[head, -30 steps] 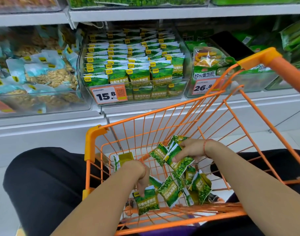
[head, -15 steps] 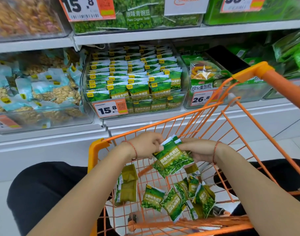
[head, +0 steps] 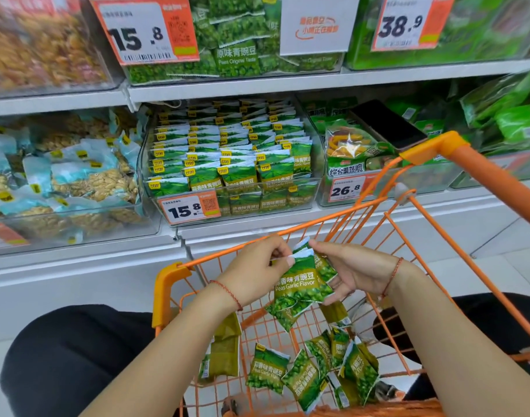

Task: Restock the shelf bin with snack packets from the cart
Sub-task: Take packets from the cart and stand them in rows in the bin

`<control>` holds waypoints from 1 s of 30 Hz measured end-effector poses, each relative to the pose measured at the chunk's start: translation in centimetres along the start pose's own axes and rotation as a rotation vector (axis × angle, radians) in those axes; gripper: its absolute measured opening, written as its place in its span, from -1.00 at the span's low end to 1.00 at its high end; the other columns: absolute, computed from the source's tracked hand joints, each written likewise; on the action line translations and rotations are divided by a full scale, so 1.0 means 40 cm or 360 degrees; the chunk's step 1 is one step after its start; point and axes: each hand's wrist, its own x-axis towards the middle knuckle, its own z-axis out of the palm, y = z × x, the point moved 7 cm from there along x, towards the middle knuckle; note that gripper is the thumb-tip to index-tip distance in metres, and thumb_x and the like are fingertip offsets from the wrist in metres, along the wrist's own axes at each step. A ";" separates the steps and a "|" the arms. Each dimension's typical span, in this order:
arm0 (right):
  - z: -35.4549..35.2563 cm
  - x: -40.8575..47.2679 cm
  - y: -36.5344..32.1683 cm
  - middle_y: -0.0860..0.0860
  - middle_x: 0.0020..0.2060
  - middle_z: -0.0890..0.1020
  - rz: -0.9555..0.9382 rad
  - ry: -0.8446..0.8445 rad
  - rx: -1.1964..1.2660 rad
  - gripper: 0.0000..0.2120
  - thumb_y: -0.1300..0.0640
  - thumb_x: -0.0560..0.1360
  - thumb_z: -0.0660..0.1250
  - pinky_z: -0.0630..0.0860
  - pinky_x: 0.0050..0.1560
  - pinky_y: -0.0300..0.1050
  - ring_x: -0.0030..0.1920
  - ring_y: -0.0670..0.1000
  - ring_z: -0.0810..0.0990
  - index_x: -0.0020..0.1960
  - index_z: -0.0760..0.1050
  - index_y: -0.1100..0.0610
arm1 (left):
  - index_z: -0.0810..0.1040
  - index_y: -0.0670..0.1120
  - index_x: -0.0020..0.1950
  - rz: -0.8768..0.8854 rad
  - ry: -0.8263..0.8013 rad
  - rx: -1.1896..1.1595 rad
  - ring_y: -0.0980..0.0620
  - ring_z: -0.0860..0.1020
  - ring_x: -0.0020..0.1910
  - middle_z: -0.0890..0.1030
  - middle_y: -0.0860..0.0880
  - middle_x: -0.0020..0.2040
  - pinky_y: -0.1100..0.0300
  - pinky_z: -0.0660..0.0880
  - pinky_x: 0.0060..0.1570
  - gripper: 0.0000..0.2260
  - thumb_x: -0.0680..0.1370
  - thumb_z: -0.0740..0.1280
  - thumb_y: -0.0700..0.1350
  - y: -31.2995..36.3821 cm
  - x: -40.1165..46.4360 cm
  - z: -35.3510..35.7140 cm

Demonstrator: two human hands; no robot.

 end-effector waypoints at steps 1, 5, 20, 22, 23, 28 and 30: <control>0.002 -0.003 -0.008 -0.20 0.08 0.52 -0.0049 -0.0017 -0.0004 -0.68 -0.25 0.51 0.10 0.64 -0.08 -0.01 -0.13 0.06 0.68 0.17 0.37 -0.13 | 0.44 0.00 -0.10 0.0021 0.0060 -0.0009 0.12 0.47 -0.12 0.48 0.14 -0.19 0.38 0.35 -0.17 -0.91 0.59 0.27 -0.14 0.010 -0.002 -0.016; 0.012 0.002 -0.029 -0.01 0.25 0.53 -0.0231 -0.0125 -0.0013 -0.27 -0.37 0.31 0.36 0.63 -0.12 -0.05 0.03 0.17 0.65 0.36 0.35 -0.03 | 0.43 -0.02 -0.11 0.0096 0.0319 -0.0069 0.29 0.44 -0.23 0.48 0.16 -0.21 0.50 0.30 -0.25 -0.91 0.58 0.27 -0.16 0.055 0.000 -0.067; 0.002 -0.046 -0.165 -0.11 -0.14 0.66 -0.0670 0.0106 -0.0352 -0.62 0.16 0.40 0.44 0.61 -0.17 -0.16 -0.16 -0.08 0.65 0.18 0.44 0.00 | 0.46 0.02 0.22 -0.0129 -0.0258 -0.0626 0.15 0.51 0.20 0.53 0.09 0.20 0.29 0.47 0.14 -0.62 0.44 0.43 -0.07 0.106 0.062 -0.108; 0.002 -0.046 -0.194 -0.08 -0.13 0.65 -0.0639 0.0130 -0.0418 -0.62 0.16 0.40 0.45 0.62 -0.17 -0.18 -0.21 -0.09 0.65 0.18 0.44 0.05 | 0.50 -0.03 0.20 -0.0204 -0.0431 -0.0736 0.08 0.60 0.05 0.59 0.02 0.11 0.21 0.55 0.02 -0.61 0.39 0.44 -0.07 0.106 0.074 -0.107; 0.000 -0.043 -0.209 -0.06 -0.09 0.63 -0.0638 0.0184 -0.0477 -0.56 0.16 0.40 0.46 0.62 -0.18 -0.20 -0.25 -0.11 0.65 0.22 0.42 0.11 | 0.51 -0.05 0.19 -0.0229 -0.0455 -0.0792 0.05 0.62 0.01 0.61 0.00 0.08 0.16 0.57 0.00 -0.59 0.36 0.45 -0.07 0.103 0.083 -0.112; -0.040 -0.031 -0.271 -0.28 -0.05 0.31 -0.0726 0.0499 -0.0554 -0.22 0.18 0.37 0.50 0.59 -0.27 -0.30 -0.27 -0.24 0.53 0.45 0.15 0.09 | 0.54 -0.09 0.13 -0.0290 -0.0487 -0.0867 0.03 0.63 -0.06 0.65 -0.03 0.00 0.15 0.59 0.01 -0.59 0.30 0.46 -0.09 0.094 0.146 -0.135; -0.060 -0.030 -0.291 -0.18 0.14 0.33 -0.0739 0.0469 -0.0550 -0.18 0.19 0.36 0.50 0.57 -0.19 -0.34 -0.16 -0.26 0.50 0.48 0.12 0.05 | 0.55 -0.11 0.10 -0.0299 -0.0502 -0.0866 0.02 0.63 -0.10 0.66 -0.06 -0.04 0.19 0.59 -0.10 -0.68 0.37 0.46 -0.14 0.104 0.173 -0.134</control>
